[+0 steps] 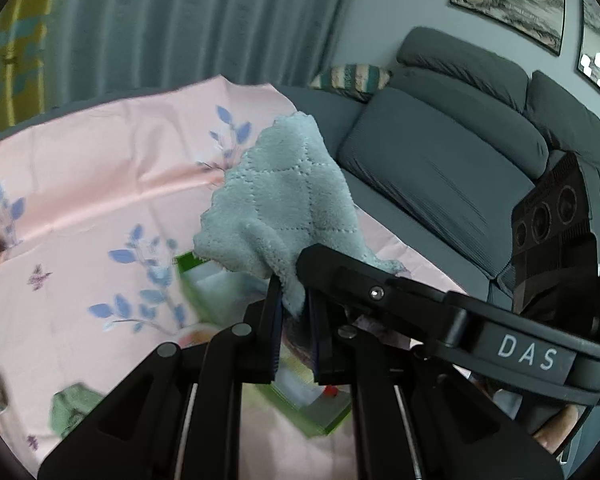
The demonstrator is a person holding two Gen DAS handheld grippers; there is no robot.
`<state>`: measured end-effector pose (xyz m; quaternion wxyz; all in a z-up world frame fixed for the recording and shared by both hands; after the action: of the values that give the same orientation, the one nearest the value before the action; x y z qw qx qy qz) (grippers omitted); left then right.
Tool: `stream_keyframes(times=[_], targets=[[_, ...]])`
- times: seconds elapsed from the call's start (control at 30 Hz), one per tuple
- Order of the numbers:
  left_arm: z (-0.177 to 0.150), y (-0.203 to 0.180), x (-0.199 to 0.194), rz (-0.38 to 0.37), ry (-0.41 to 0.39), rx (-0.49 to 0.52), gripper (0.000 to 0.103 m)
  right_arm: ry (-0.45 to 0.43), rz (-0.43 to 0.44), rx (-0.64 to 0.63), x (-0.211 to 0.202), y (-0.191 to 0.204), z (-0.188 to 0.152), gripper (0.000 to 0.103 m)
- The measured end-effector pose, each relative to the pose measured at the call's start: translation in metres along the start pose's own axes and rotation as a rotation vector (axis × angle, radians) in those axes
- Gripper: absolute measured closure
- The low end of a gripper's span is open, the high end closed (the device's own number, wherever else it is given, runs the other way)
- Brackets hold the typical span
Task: Organize soft objects
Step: 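Carry the cloths with the right gripper over the green box, then lower the cloths into the green box and open the right gripper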
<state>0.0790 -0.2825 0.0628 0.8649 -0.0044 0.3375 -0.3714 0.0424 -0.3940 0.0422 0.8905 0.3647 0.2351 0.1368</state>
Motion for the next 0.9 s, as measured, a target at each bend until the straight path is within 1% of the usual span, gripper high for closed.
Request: stream_keyframes(times=[0.07, 0.1, 0.17, 0.23, 0.33, 0.47, 0.6, 0.7, 0.8, 0.87, 0.9], targets=[[0.0, -0.003, 0.021, -0.001, 0.03, 0.004, 0.096, -0.016, -0.017, 0.032, 0.004, -0.016, 0.002, 0.074], [-0.001, -0.004, 0.031, 0.002, 0.045, 0.007, 0.096, -0.01, -0.018, 0.065, 0.007, -0.032, 0.003, 0.074], [-0.002, -0.007, 0.048, 0.011, 0.074, 0.016, 0.096, -0.003, -0.022, 0.108, 0.011, -0.048, 0.004, 0.074], [-0.004, -0.01, 0.064, 0.018, 0.103, 0.02, 0.096, -0.001, -0.045, 0.15, 0.018, -0.067, 0.004, 0.074], [-0.011, -0.01, 0.088, 0.031, 0.146, 0.007, 0.096, 0.004, -0.07, 0.19, 0.026, -0.086, 0.005, 0.074], [-0.017, -0.011, 0.105, 0.042, 0.179, 0.005, 0.095, 0.004, -0.112, 0.232, 0.032, -0.106, 0.005, 0.074], [-0.023, -0.01, 0.115, 0.053, 0.205, 0.003, 0.095, 0.004, -0.17, 0.267, 0.038, -0.122, 0.005, 0.074], [-0.024, -0.009, 0.113, 0.06, 0.209, 0.0, 0.094, 0.001, -0.208, 0.28, 0.038, -0.129, 0.005, 0.074], [-0.022, -0.007, 0.101, 0.059, 0.191, -0.012, 0.094, -0.012, -0.223, 0.281, 0.032, -0.127, 0.005, 0.074], [-0.02, -0.007, 0.09, 0.058, 0.169, -0.015, 0.09, -0.038, -0.229, 0.267, 0.025, -0.123, 0.006, 0.074], [-0.018, -0.007, 0.083, 0.061, 0.16, -0.014, 0.091, -0.053, -0.231, 0.251, 0.02, -0.118, 0.007, 0.074]])
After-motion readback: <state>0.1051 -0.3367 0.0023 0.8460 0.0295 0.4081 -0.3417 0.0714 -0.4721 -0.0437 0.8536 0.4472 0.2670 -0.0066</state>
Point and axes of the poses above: each gripper's, at about its wrist camera, not at the fingertips, and x roughly the way its jaws point, y to its left, z to its top, the point moved 3 cm from there along x, roughly the way its jaws point, and after that the axes turned 2 degrees about -z, right-handed, at the moved point
